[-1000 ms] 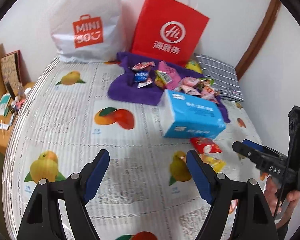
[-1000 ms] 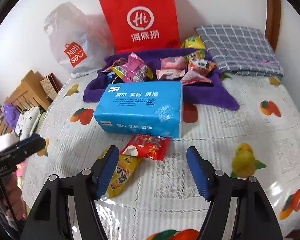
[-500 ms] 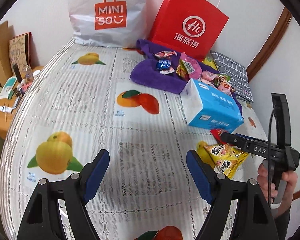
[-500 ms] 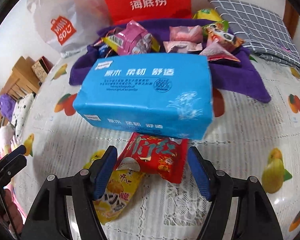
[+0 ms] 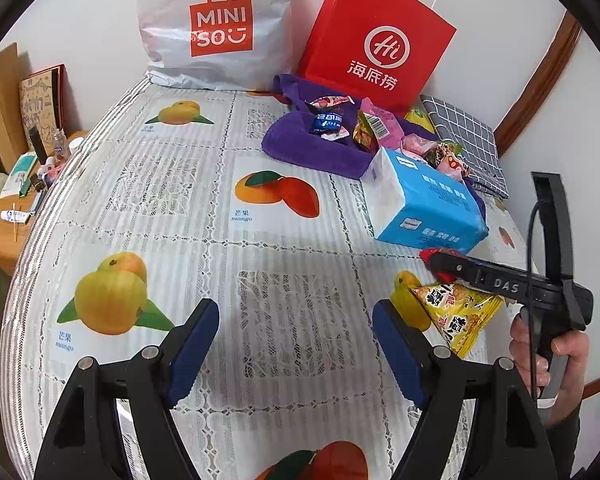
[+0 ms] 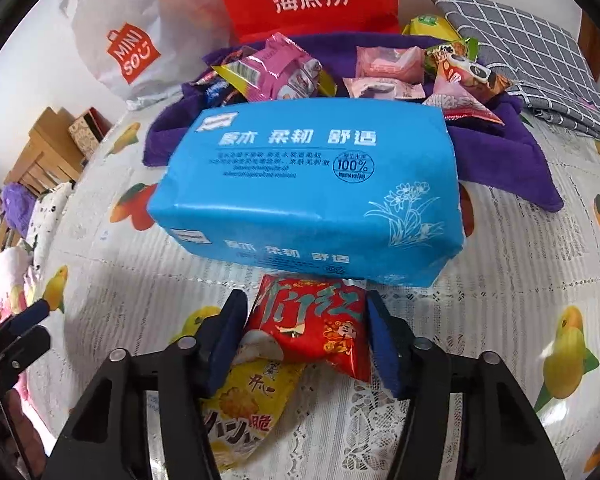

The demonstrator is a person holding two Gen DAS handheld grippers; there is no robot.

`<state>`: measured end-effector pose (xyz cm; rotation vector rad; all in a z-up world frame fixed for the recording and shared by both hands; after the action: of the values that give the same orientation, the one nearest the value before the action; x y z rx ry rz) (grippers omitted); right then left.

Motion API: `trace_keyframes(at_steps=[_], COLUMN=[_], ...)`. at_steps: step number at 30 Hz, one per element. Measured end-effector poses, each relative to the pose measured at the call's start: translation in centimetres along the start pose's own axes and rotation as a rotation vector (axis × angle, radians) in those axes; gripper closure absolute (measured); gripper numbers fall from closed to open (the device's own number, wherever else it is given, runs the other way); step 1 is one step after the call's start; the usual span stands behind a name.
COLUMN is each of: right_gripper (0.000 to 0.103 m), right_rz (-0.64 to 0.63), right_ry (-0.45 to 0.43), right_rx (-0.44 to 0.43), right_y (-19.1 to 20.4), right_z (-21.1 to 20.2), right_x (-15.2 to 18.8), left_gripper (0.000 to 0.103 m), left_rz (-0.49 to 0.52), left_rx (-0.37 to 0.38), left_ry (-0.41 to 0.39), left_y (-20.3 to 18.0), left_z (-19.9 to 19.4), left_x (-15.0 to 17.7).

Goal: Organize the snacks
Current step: 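Grasp the red packet with the right gripper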

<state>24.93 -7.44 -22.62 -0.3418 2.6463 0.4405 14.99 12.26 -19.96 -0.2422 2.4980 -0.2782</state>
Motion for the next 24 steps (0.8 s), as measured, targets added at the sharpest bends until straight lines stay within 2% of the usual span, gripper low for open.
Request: trace_keyframes(at_steps=[9,15,17,19,24], right_gripper=[0.046,0.046,0.046,0.046,0.046], right_rz=[0.017,0.028,0.018,0.007,-0.007], right_ry=[-0.09,-0.153,-0.173,-0.186,-0.184], right_rx=[-0.046,-0.01,0.025,0.055,0.094], right_y=[-0.6,-3.3,-4.5,-5.7,-8.1], right_z=[-3.6,-6.2,-6.8,-7.0,-6.0], right_x=[0.3,1.4,1.9,2.6,4.6], left_gripper=[0.025,0.025,0.025,0.02,0.011], left_rz=[0.002,-0.029,-0.026,-0.003,0.016], left_rx=[0.018,0.116,0.122,0.107,0.123], left_ry=[0.024,0.089,0.087,0.072,0.04], left_y=[-1.4,-3.1,-3.7,-4.2,-5.6], left_z=[0.8,2.4,2.8,2.9,3.0], left_x=[1.3,2.8,3.2,3.3,3.9])
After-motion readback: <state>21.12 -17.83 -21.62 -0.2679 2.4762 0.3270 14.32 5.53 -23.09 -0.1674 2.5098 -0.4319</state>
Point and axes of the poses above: each gripper's, at about its wrist camera, not at the fingertips, and z roughly the way its jaws point, y to its left, x to its underside, the point moved 8 cm from there along z, roughly the way its jaws point, and after that the axes turned 2 degrees about -x, right-handed, at the moved point
